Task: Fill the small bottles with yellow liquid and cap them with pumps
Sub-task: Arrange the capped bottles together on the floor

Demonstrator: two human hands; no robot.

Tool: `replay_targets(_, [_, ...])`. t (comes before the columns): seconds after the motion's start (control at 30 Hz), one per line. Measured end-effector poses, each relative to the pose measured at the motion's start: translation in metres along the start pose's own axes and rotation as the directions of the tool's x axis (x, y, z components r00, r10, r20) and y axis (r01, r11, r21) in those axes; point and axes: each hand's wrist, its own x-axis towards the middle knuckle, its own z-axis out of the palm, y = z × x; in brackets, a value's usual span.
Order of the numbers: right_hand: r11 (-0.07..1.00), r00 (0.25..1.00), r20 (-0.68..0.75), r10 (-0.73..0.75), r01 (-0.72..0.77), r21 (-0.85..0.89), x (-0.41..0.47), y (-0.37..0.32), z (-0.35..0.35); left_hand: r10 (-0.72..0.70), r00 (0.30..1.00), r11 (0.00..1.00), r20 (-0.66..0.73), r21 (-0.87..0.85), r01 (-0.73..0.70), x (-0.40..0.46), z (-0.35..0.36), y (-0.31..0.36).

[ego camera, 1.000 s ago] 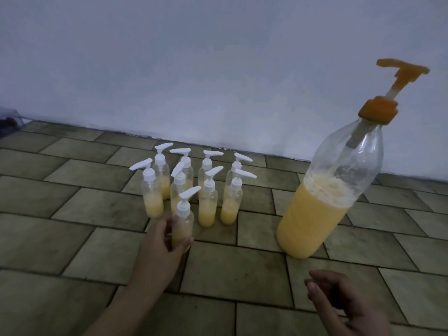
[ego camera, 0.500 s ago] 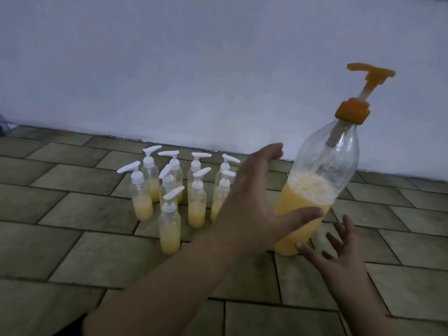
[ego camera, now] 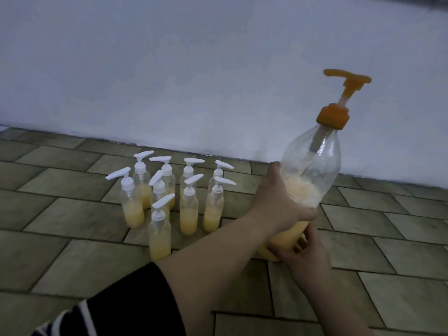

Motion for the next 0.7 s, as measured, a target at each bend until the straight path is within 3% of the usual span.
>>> replay_targets(0.37, [0.998,1.000,0.011,-0.025,0.026,-0.061,0.012,-0.014,0.040,-0.108,0.994,0.988,0.013,0.109,0.106,0.017,-0.041,-0.001])
replay_targets(0.6, [1.000,1.000,-0.016,-0.018,0.018,-0.011,0.008,-0.016,0.041,-0.123,0.980,0.973,-0.159,0.173,0.150,-0.001,-0.023,-0.011])
replay_targets(0.7, [1.000,0.998,-0.059,-0.016,0.015,-0.018,-0.004,-0.018,0.043,-0.038,0.985,0.990,-0.170,0.127,0.061,-0.039,-0.016,-0.011])
